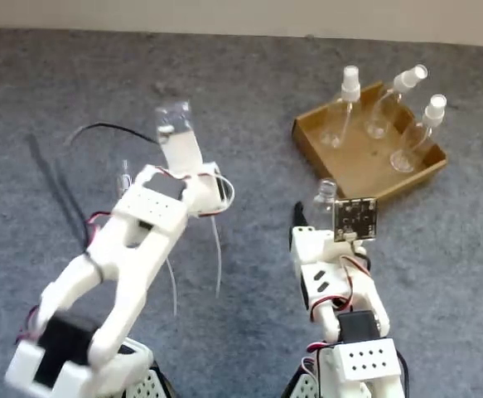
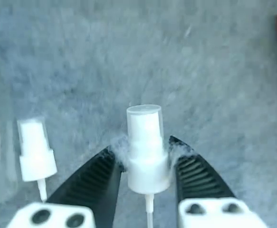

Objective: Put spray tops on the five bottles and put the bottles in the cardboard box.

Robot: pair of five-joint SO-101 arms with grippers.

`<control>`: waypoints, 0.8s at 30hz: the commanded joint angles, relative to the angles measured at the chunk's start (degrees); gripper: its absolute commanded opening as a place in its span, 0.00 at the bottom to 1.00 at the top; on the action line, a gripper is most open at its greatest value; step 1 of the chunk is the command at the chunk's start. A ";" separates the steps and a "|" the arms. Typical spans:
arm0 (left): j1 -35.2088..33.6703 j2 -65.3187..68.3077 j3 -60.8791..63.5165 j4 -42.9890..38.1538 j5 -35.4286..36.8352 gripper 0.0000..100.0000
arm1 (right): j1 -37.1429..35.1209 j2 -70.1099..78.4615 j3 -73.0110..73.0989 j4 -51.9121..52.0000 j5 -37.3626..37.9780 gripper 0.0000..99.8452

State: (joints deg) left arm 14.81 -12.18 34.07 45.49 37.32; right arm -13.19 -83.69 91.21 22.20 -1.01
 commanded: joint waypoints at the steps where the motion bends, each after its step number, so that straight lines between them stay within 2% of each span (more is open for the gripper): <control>1: -2.15 -12.44 -2.33 -0.53 -0.09 0.04 | -3.91 -0.84 -0.57 -1.54 -0.26 0.18; 3: -2.15 -16.92 -2.33 -0.53 -1.05 0.04 | -6.20 -0.84 -0.57 -1.54 -0.18 0.18; 8: -1.71 -28.44 -2.33 -0.79 -12.40 0.04 | -10.15 -0.84 -0.48 -1.54 -0.18 0.18; 11: -1.71 -34.42 -2.33 -0.88 -15.91 0.04 | -10.86 -0.84 -0.48 -1.54 -0.18 0.18; 14: -1.36 -39.08 -2.42 -2.02 -16.44 0.04 | -10.86 -0.84 -0.48 -1.54 -0.18 0.18; 20: 2.59 -41.98 -2.33 -12.66 -16.44 0.04 | -13.14 -0.84 -0.48 -2.07 -0.53 0.18; 24: 3.74 -42.24 -2.24 -16.88 -16.26 0.04 | -16.66 -0.75 0.66 -10.33 -0.26 0.18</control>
State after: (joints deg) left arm 17.10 -52.62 34.07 33.19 21.41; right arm -27.52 -83.69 91.21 17.98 -1.01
